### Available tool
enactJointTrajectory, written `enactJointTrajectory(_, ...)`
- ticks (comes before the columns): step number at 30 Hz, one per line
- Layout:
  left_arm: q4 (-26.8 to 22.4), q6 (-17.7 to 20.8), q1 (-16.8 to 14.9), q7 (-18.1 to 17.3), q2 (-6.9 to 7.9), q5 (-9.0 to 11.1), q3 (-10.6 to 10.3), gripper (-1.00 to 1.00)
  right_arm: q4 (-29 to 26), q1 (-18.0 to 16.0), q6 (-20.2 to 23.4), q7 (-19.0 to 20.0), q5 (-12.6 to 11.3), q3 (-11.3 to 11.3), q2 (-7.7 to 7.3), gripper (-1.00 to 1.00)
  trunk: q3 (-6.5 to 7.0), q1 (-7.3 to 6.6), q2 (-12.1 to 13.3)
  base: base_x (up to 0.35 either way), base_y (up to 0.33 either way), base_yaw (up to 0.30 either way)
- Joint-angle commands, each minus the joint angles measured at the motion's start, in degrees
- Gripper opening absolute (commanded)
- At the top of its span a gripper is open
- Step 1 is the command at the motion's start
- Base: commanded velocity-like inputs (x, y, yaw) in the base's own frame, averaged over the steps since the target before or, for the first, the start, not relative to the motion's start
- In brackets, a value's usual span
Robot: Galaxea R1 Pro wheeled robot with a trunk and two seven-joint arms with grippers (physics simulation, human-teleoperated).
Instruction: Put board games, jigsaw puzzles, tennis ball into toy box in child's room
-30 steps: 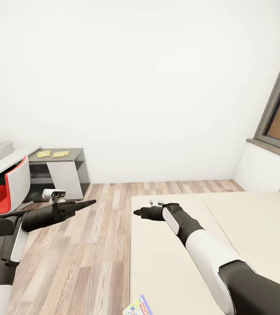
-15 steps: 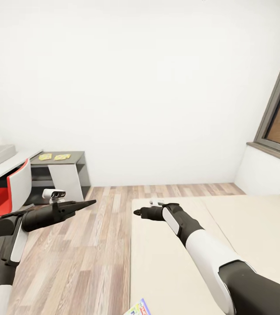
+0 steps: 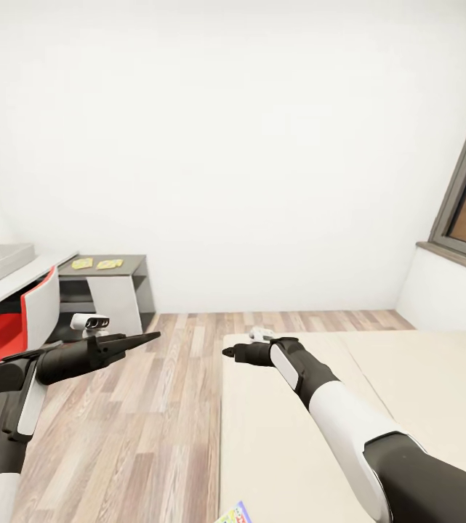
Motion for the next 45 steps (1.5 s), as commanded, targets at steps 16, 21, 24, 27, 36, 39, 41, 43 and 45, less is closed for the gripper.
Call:
enactJointTrajectory(16,0.0,0.6,0.0,-0.2,0.02,0.0,0.0,1.0,0.0,0.0,0.2,0.1,-0.1,0.0,0.0,1.0,-0.02,0.04,-0.1,0.0,0.0,0.011)
enactJointTrajectory(21,0.0,0.6,0.0,-0.2,0.01,0.0,0.0,1.0,0.0,0.0,0.2,0.1,-0.1,0.0,0.0,1.0,-0.02,0.04,-0.1,0.0,0.0,0.0)
enactJointTrajectory(24,0.0,0.6,0.0,-0.2,-0.04,-0.1,0.0,1.0,0.0,0.0,0.2,0.1,-0.1,0.0,0.0,1.0,-0.02,0.04,-0.1,0.0,0.0,0.0)
enactJointTrajectory(27,0.0,0.6,0.0,-0.2,-0.01,-0.1,0.0,1.0,0.0,0.0,0.2,0.1,-0.1,0.0,0.0,1.0,-0.02,0.04,-0.1,0.0,0.0,0.0)
enactJointTrajectory(36,0.0,0.6,0.0,-0.2,0.01,0.0,0.0,1.0,0.0,0.0,0.1,0.1,-0.2,0.0,0.0,1.0,-0.02,0.04,-0.1,0.0,0.0,0.0)
enactJointTrajectory(39,0.0,0.6,0.0,-0.2,0.01,0.0,0.0,1.0,0.0,0.0,0.1,0.1,-0.2,0.0,0.0,1.0,-0.02,0.04,-0.1,0.0,0.0,0.0)
enactJointTrajectory(41,0.0,0.6,0.0,-0.2,0.02,0.0,0.0,1.0,0.0,0.0,0.1,0.1,-0.2,0.0,0.0,1.0,-0.02,0.04,-0.1,0.0,0.0,0.0)
enactJointTrajectory(43,0.0,0.6,0.0,-0.2,0.02,0.0,0.0,1.0,0.0,0.0,0.1,0.1,-0.2,0.0,0.0,1.0,-0.02,0.04,-0.1,0.0,0.0,0.0)
enactJointTrajectory(45,0.0,0.6,0.0,-0.2,0.02,0.0,0.0,1.0,0.0,0.0,0.1,0.1,-0.2,0.0,0.0,1.0,-0.02,0.04,-0.1,0.0,0.0,0.0)
